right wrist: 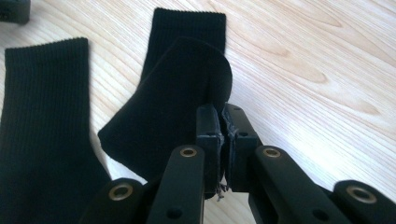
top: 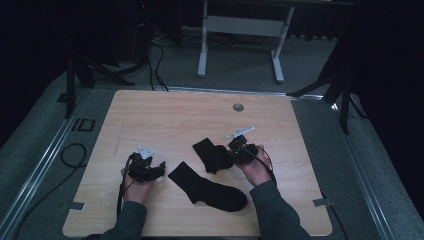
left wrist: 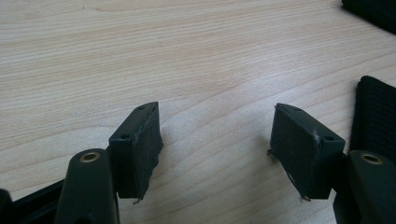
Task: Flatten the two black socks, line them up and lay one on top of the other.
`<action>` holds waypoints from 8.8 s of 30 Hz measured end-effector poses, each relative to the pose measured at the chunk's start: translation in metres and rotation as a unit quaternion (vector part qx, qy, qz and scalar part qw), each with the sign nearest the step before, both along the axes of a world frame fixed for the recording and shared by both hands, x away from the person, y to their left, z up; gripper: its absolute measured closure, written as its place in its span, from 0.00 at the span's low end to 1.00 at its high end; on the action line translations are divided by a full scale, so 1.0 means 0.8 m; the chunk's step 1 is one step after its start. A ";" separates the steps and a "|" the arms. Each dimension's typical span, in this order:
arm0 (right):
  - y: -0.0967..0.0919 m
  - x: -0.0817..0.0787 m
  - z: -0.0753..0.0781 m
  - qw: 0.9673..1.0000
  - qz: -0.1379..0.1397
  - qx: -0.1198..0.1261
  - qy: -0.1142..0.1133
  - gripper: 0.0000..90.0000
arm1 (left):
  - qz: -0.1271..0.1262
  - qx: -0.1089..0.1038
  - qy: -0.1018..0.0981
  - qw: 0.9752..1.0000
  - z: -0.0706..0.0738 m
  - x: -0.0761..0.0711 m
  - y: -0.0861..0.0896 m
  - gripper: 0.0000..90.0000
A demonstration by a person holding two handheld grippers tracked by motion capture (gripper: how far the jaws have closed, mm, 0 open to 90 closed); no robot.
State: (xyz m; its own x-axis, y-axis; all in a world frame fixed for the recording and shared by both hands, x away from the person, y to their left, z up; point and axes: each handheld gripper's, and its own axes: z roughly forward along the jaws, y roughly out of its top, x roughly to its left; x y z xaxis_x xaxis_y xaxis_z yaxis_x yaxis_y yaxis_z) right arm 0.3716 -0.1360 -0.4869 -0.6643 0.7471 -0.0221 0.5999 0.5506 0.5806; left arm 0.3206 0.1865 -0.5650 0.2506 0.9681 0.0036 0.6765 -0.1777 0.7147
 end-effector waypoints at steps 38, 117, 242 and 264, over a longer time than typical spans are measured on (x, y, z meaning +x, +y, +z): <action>-0.050 0.000 -0.006 0.999 0.012 -0.012 -0.030 0.72 | 0.001 0.000 -0.001 1.000 0.000 0.000 0.000 0.38; 0.055 -0.066 0.058 0.995 0.069 0.073 -0.027 0.93 | -0.001 -0.001 -0.002 1.000 -0.001 -0.001 -0.003 0.37; 0.024 -0.048 -0.068 0.998 -0.039 0.010 0.049 0.87 | -0.153 0.022 -0.006 0.988 0.014 -0.040 -0.061 0.97; -0.011 -0.049 -0.052 0.996 -0.062 0.041 0.051 0.97 | -0.146 0.014 -0.006 0.989 0.013 -0.041 -0.060 0.97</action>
State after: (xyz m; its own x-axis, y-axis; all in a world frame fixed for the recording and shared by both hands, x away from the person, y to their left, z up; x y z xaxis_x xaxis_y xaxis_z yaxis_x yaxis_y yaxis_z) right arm 0.3322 -0.1445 -0.5283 -0.5632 0.8194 0.1061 0.7184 0.4222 0.5528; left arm 0.2876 0.1381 -0.5547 0.5197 0.8536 0.0345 0.5852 -0.3852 0.7136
